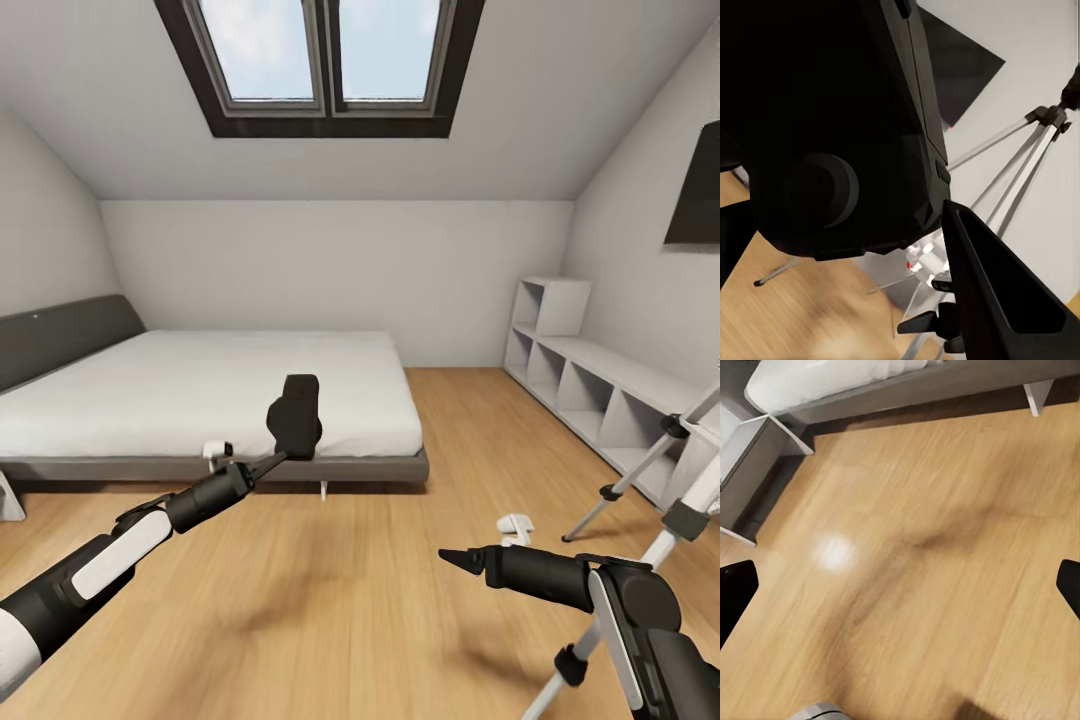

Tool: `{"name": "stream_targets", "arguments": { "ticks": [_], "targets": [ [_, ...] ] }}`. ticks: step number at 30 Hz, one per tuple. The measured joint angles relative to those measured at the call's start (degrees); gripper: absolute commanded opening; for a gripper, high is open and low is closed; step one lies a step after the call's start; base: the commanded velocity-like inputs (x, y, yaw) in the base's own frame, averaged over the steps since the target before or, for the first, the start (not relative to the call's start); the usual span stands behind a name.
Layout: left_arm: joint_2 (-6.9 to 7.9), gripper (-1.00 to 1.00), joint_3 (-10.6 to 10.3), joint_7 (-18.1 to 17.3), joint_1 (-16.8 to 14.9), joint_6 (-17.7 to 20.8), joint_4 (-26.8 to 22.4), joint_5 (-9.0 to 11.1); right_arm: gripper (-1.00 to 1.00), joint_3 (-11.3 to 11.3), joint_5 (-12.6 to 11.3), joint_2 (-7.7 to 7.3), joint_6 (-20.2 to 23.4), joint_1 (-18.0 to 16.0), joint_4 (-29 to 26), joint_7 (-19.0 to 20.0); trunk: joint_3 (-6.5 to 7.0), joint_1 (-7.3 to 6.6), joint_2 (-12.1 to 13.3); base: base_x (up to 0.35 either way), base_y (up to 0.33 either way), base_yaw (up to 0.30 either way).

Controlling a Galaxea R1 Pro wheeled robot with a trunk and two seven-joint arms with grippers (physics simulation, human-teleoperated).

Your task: Attach the digital camera to the camera tripod in the bedroom.

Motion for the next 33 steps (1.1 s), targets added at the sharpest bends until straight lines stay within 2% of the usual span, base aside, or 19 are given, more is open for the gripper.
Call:
{"name": "stream_targets", "arguments": {
  "ticks": [4, 33],
  "targets": [
    [0.03, -1.00, 0.1, 0.0, 0.0, 0.0, 0.1, 0.0, 1.00, 0.0, 0.0, 0.14, 0.0, 0.0, 0.0, 0.0, 0.89, -0.10, 0.1, 0.000, 0.000, 0.000],
    [-0.04, -1.00, 0.1, 0.0, 0.0, 0.2, 1.7, 0.2, 1.00, 0.1, 0.0, 0.09, -0.3, 0.0, 0.0, 0.0, 6.10, -6.47, 11.7, 0.000, 0.000, 0.000]
  ]
}}
